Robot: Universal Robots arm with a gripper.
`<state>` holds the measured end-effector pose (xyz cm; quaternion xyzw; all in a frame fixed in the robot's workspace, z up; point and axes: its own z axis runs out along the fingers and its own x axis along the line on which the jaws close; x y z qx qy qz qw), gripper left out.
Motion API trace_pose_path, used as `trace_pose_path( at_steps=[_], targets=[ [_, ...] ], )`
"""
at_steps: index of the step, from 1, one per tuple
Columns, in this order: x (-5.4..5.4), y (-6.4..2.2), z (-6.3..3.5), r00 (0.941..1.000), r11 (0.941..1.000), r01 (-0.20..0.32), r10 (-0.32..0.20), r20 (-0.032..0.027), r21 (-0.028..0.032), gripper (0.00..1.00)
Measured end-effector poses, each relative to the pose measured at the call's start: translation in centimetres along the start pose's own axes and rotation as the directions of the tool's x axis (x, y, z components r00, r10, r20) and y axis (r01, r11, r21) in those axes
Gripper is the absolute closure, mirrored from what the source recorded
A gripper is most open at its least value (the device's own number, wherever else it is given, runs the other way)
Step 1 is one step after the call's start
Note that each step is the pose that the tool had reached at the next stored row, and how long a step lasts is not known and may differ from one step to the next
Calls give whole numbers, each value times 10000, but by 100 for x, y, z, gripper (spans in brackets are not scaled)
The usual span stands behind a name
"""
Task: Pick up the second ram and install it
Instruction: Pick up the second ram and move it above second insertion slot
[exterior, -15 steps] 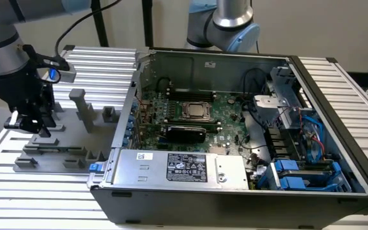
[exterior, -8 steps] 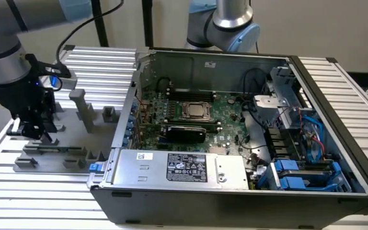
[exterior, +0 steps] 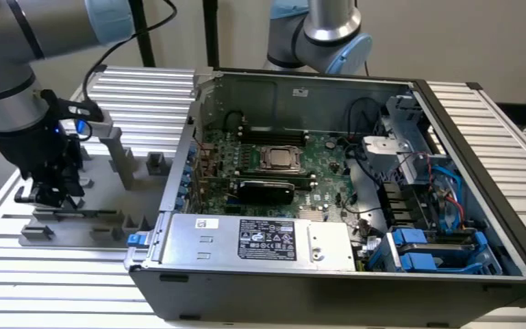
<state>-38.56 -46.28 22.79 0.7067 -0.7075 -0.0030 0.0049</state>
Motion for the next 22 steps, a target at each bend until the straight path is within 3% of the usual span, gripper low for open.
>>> trace_pose_path(
  at_steps=[12, 14, 20, 22],
  targets=[
    [2, -3, 218, 10000, 10000, 1, -1, 35, 0, 0],
    [2, -3, 254, 10000, 10000, 1, -1, 67, 0, 0],
    [2, -8, 304, 9997, 10000, 3, -3, 233, -2, 0],
    [2, -8, 308, 9997, 10000, 1, -1, 242, -1, 0]
  ],
)
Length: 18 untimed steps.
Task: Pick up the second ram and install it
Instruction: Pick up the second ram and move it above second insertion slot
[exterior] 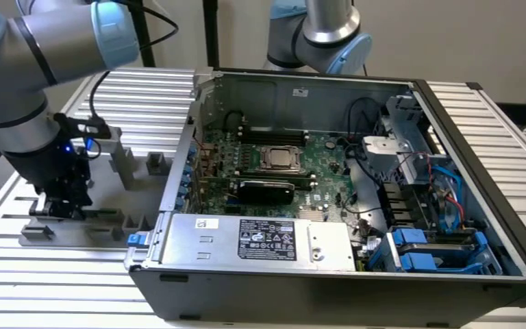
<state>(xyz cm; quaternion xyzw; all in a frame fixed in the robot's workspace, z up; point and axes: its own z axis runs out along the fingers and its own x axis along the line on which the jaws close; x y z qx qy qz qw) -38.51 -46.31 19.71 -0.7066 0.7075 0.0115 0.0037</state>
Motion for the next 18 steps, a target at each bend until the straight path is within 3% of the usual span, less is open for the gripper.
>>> trace_pose_path(
  at_steps=[17, 18],
  targets=[
    [2, 1, 49, 10000, 10000, 2, -2, 1, 0, 0],
    [2, 1, 50, 10000, 10000, 2, -2, 1, 1, 100]
  ],
)
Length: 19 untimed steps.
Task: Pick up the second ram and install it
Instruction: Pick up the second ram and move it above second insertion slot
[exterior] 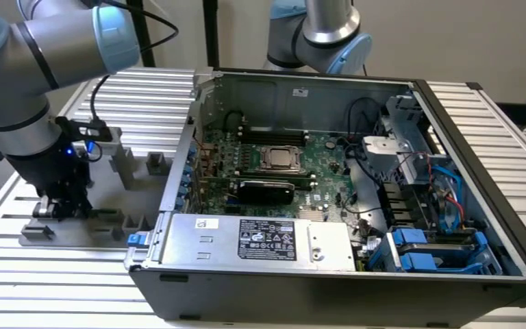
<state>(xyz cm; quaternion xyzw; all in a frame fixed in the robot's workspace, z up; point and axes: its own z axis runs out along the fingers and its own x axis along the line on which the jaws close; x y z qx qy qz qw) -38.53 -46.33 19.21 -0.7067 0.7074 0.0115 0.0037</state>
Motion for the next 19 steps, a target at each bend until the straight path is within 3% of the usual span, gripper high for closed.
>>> trace_pose_path(
  at_steps=[19],
  targets=[
    [0, 0, 0, 10000, 10000, 0, 0, 0, 0, 100]
  ],
)
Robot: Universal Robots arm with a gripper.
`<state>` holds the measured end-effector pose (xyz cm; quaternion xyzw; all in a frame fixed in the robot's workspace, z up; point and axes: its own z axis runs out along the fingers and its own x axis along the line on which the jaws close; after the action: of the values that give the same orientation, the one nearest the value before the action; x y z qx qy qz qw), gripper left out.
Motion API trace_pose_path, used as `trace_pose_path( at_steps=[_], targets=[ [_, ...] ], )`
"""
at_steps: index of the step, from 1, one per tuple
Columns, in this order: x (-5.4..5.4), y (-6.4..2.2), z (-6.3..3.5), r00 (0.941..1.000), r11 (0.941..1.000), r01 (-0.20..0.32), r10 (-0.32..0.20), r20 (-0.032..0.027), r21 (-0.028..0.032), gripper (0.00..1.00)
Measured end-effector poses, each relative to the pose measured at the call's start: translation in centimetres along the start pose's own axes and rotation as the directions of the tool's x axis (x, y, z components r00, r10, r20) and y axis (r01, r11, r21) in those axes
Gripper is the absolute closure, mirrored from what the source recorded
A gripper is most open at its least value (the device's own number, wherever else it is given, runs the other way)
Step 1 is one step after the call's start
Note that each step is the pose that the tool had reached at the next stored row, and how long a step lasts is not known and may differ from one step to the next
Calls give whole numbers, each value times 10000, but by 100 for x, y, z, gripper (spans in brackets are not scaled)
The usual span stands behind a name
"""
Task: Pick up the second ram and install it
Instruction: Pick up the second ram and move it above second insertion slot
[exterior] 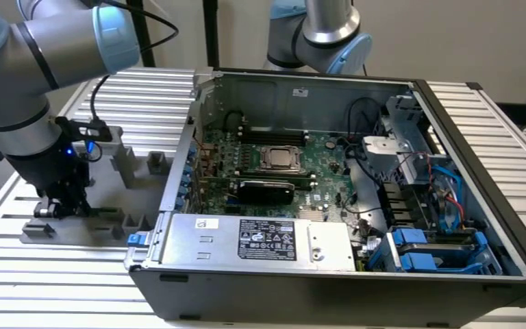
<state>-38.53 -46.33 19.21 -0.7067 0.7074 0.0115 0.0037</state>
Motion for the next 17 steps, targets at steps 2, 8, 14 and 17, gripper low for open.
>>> trace_pose_path(
  at_steps=[2, 8, 14, 17],
  targets=[
    [0, 0, -1, 10000, 10000, 0, 0, 0, 0, 100],
    [-2, 1, -96, 10000, 10000, -1, 1, 0, 0, 100],
    [-7, 4, -323, 10000, 10000, -1, 1, -1, -5, 100],
    [-10, 4, -460, 10000, 10000, -1, 1, 0, -7, 100]
  ],
)
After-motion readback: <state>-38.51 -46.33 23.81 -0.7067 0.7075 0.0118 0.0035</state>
